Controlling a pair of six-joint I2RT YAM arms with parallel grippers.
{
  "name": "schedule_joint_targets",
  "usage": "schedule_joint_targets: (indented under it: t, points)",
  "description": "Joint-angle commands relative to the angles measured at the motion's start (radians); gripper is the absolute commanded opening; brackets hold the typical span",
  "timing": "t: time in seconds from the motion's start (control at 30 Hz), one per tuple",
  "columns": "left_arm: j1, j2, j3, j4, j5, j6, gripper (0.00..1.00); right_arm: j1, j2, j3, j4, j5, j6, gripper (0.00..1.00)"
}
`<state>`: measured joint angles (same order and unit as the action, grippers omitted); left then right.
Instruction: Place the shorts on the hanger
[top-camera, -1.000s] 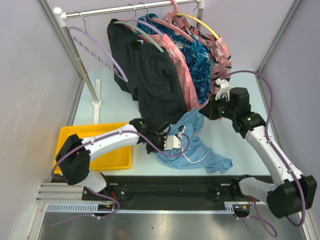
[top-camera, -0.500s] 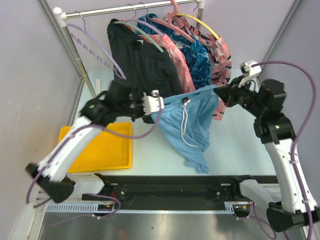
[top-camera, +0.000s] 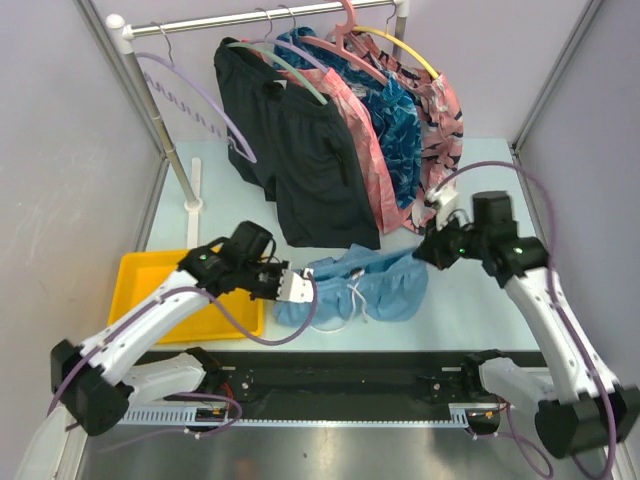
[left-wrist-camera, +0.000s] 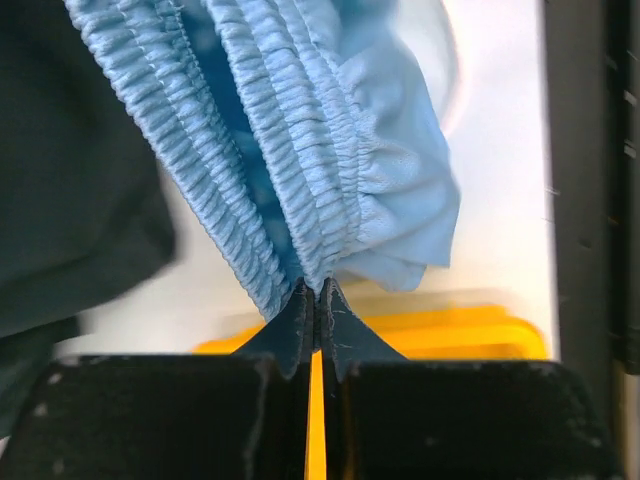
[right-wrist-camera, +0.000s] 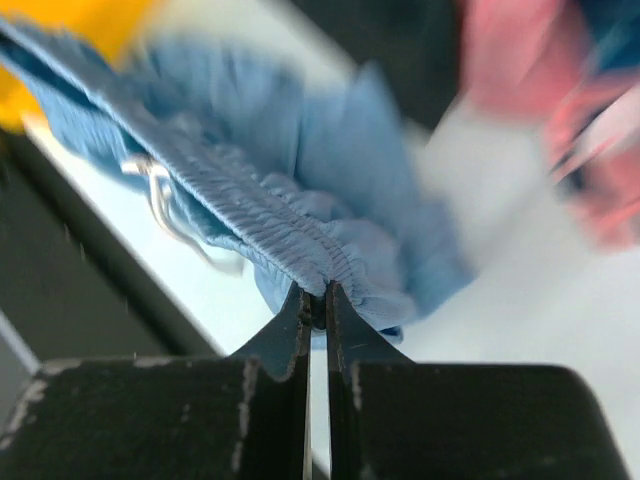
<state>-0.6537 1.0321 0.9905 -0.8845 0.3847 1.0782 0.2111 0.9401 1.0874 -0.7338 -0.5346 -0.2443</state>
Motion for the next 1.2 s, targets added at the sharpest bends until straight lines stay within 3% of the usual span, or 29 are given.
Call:
schedule_joint_targets:
  t: [0.0,0.07,0.17,0.2,0.27,0.3,0.33,0.43,0.57,0.67,0.7,0.83,0.87,0.93,0.97,1.03,1.07,1.17]
  points:
    - [-0.012,0.058,-0.073,0.002,0.003,-0.039,0.0,0.04,0.071,-0.079,-0.087,-0.001,-0.167,0.0]
    - [-0.017,0.077,-0.073,0.012,0.025,-0.078,0.02,0.089,0.084,-0.095,-0.078,0.011,-0.188,0.0]
    - [-0.02,0.063,-0.064,0.009,0.059,-0.119,0.18,0.154,0.097,-0.116,-0.064,0.059,-0.199,0.0]
    - [-0.02,0.043,-0.058,0.001,0.066,-0.123,0.37,0.16,0.098,-0.121,-0.062,0.065,-0.199,0.0]
    - [-0.021,0.026,-0.012,-0.057,0.075,-0.127,0.61,0.168,0.098,-0.127,-0.053,0.073,-0.199,0.0]
    - [-0.021,0.022,0.016,-0.085,0.083,-0.12,0.77,0.169,0.098,-0.129,-0.052,0.076,-0.196,0.0]
    - [-0.02,0.011,0.078,-0.109,0.095,-0.121,0.8,0.171,0.1,-0.129,-0.044,0.082,-0.194,0.0]
    - [-0.018,-0.009,0.214,-0.134,0.063,-0.15,0.8,0.174,0.094,-0.127,-0.02,0.093,-0.178,0.0]
    - [0.009,-0.058,0.356,0.011,-0.064,-0.195,0.83,0.191,0.086,-0.127,-0.004,0.111,-0.162,0.0]
    - [0.086,-0.05,0.396,0.262,-0.171,-0.173,0.84,0.209,0.077,-0.127,0.007,0.125,-0.151,0.0]
    - [0.156,-0.043,0.401,0.386,-0.17,-0.17,0.84,0.212,0.077,-0.126,0.016,0.13,-0.142,0.0]
    - [0.322,0.043,0.468,0.637,-0.228,-0.233,0.89,0.234,0.077,-0.119,0.036,0.146,-0.121,0.0]
    - [0.41,0.086,0.529,0.637,-0.216,-0.426,0.95,0.238,0.078,-0.118,0.04,0.148,-0.118,0.0]
    - [0.511,0.21,0.746,0.551,-0.152,-0.689,0.96,0.241,0.078,-0.112,0.045,0.157,-0.113,0.0]
    - [0.569,0.242,0.798,0.517,-0.126,-0.912,0.96,0.241,0.077,-0.112,0.048,0.162,-0.113,0.0]
    - [0.582,0.293,0.861,0.475,-0.08,-1.062,0.96,0.244,0.072,-0.112,0.048,0.176,-0.115,0.0]
    - [0.582,0.293,0.849,0.487,-0.069,-1.183,0.96,0.244,0.074,-0.112,0.048,0.179,-0.113,0.0]
    - [0.583,0.247,0.72,0.617,-0.058,-1.354,0.95,0.246,0.071,-0.11,0.047,0.186,-0.116,0.0]
